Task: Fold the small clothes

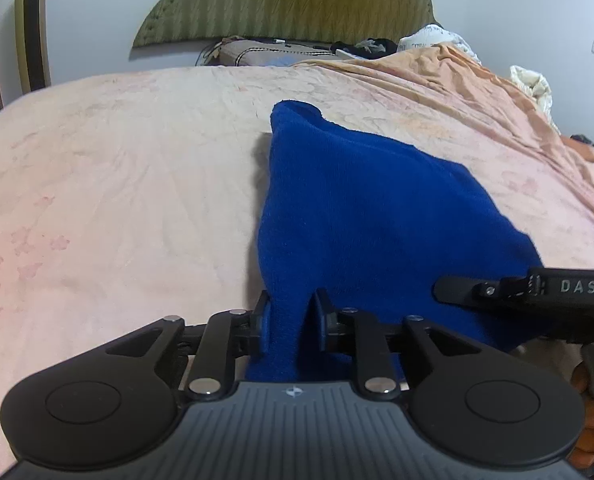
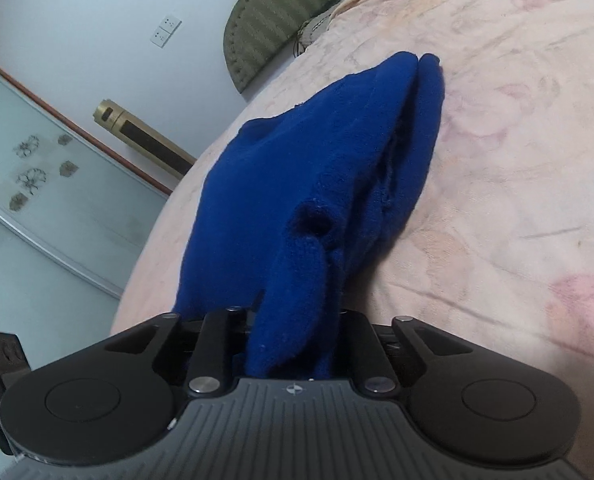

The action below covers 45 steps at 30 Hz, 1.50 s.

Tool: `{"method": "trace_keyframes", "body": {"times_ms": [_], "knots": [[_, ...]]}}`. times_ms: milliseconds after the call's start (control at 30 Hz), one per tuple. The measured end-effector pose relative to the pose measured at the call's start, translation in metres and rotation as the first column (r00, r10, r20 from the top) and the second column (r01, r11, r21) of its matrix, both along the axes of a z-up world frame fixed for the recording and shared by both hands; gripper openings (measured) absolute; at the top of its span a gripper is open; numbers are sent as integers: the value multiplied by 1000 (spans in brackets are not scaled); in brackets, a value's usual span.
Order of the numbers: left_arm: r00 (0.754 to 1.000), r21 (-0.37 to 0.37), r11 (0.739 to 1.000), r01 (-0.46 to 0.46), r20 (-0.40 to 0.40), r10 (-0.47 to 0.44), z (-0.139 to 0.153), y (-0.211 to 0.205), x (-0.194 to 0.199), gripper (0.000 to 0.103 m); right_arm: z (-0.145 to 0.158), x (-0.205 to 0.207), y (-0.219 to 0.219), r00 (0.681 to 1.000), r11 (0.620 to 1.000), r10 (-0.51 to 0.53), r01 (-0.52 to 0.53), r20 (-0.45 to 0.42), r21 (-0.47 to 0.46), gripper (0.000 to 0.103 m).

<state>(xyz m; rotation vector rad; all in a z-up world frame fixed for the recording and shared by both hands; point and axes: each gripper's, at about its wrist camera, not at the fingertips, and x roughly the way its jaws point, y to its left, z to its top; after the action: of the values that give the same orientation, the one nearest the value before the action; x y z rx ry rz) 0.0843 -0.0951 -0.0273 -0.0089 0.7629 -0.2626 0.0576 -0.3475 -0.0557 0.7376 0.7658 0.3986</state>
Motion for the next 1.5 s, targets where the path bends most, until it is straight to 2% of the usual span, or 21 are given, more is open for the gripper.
{"method": "trace_keyframes", "body": {"times_ms": [367, 400, 467, 500, 533, 733, 800, 933, 967, 1000, 1033, 1167, 1300, 1400, 1500], "knots": [[1000, 5, 1000, 0, 8, 0, -3, 1, -2, 28, -2, -8, 3, 1000, 1000, -25, 25, 16, 0, 23], [1000, 9, 1000, 1, 8, -1, -3, 0, -2, 31, -3, -9, 2, 1000, 1000, -24, 23, 13, 5, 24], [1000, 28, 1000, -7, 6, 7, -3, -1, 0, 50, -3, -8, 0, 1000, 1000, -21, 21, 5, 18, 24], [1000, 42, 999, -16, 7, 16, -3, -1, 1, 66, -3, -8, -2, 1000, 1000, -19, 19, 3, 23, 24], [1000, 53, 998, -24, 13, 23, -3, 0, 1, 71, -3, -7, -3, 1000, 999, -17, 17, 0, 30, 24], [1000, 42, 999, -26, 6, 26, -1, 6, 2, 71, -5, -3, -11, 1000, 998, -6, 7, -9, 55, 25], [1000, 46, 999, -25, 13, 24, 0, 6, 0, 72, -3, -4, -11, 1000, 999, -11, 11, -7, 50, 28], [999, 41, 999, -5, 39, 3, 10, 8, 11, 72, 4, -7, -15, 999, 999, -37, 36, 9, 22, 43], [999, 21, 1000, 1, 49, -2, 16, 10, 18, 75, 4, -5, -18, 999, 998, -43, 43, 7, 34, 46], [998, -4, 1000, 20, 54, -20, 21, 11, 26, 86, 4, -2, -21, 999, 997, -53, 53, 4, 54, 48], [998, -38, 998, 45, 56, -43, 24, 13, 36, 89, 4, 3, -25, 998, 996, -61, 61, -1, 72, 49], [996, -149, 985, 92, 2, -92, 26, 16, 84, 89, -1, 27, -39, 995, 989, -100, 101, -17, 108, 50], [987, -277, 958, 79, -113, -114, 11, 16, 136, 89, -7, 59, -55, 994, 979, -111, 113, -22, 171, 50], [979, -361, 931, 60, -161, -125, 1, 15, 163, 89, -8, 85, -60, 995, 980, -93, 96, -27, 173, 49], [972, -431, 901, 58, -182, -150, -10, 12, 184, 88, -6, 110, -58, 999, 991, -46, 48, -15, 128, 50]]}}
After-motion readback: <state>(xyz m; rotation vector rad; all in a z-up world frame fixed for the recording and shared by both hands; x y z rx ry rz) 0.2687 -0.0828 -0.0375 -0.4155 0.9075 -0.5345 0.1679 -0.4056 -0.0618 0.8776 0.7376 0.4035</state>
